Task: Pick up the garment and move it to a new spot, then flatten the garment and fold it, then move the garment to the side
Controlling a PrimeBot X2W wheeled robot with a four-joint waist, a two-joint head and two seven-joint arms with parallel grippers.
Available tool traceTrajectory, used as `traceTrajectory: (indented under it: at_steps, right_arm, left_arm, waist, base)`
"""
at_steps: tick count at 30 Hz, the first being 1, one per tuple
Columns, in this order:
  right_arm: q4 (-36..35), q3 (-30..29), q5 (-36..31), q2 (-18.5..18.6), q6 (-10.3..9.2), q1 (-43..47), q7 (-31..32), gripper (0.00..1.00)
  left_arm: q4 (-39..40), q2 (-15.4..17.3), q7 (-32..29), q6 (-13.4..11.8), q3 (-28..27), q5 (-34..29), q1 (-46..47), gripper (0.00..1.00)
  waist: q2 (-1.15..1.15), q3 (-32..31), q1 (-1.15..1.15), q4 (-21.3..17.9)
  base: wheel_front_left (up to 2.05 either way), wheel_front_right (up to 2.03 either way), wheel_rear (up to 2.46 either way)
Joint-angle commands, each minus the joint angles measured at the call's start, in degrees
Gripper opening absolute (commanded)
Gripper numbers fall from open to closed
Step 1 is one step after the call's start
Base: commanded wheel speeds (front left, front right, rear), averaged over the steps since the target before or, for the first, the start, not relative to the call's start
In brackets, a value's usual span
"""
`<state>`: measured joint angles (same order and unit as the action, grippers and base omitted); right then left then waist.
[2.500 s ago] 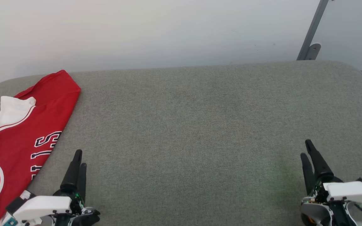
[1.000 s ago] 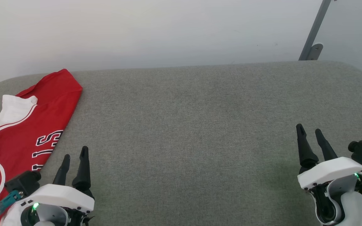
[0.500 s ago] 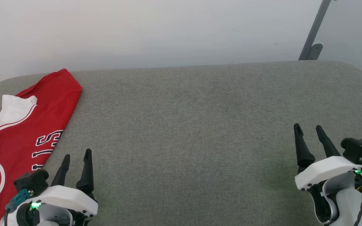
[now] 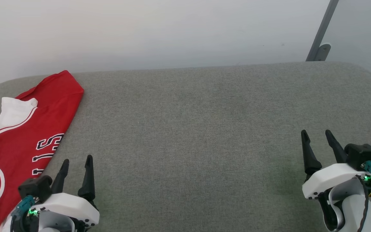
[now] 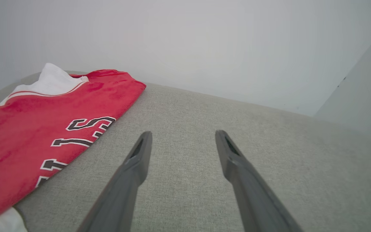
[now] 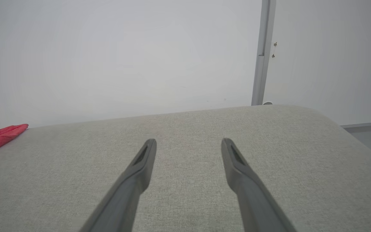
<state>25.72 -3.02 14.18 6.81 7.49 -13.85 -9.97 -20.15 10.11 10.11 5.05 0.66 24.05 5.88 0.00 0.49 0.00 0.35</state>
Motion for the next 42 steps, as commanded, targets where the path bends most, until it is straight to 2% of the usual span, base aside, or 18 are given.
traceTrajectory:
  at_steps: [1, 28, 34, 42]
  right_arm:
    - [-0.1, -0.3, -1.5, 0.0, 0.0, -1.1, -0.6, 1.0]
    - [1.2, -2.1, -10.3, -0.7, 0.0, -2.0, -4.0, 1.0]
    - [1.2, -1.0, -12.1, -1.3, 0.0, -1.8, -4.5, 1.0]
    - [2.2, 2.3, -13.8, -2.4, -0.01, -1.4, -5.3, 1.0]
  left_arm:
    - [0.1, 0.3, 0.4, 0.2, -0.2, -1.5, 1.2, 1.0]
    - [-2.6, 0.2, 3.8, 1.5, -0.9, -15.0, 1.4, 1.0]
    - [-2.8, -0.7, 4.4, 1.5, -2.0, -17.2, 1.4, 1.0]
    - [-2.8, -1.8, 5.2, 0.9, -4.4, -19.5, -0.6, 1.0]
  waist:
    - [0.0, 0.0, 0.0, 0.0]
    - [0.0, 0.4, 0.0, 1.0]
    - [0.0, 0.8, 0.0, 4.4]
    - [0.0, 0.9, 0.0, 11.9]
  base:
    - [0.0, 0.0, 0.0]
    - [0.0, 0.0, 0.0]
    - [0.0, 0.0, 0.0]
    - [0.0, 0.0, 0.0]
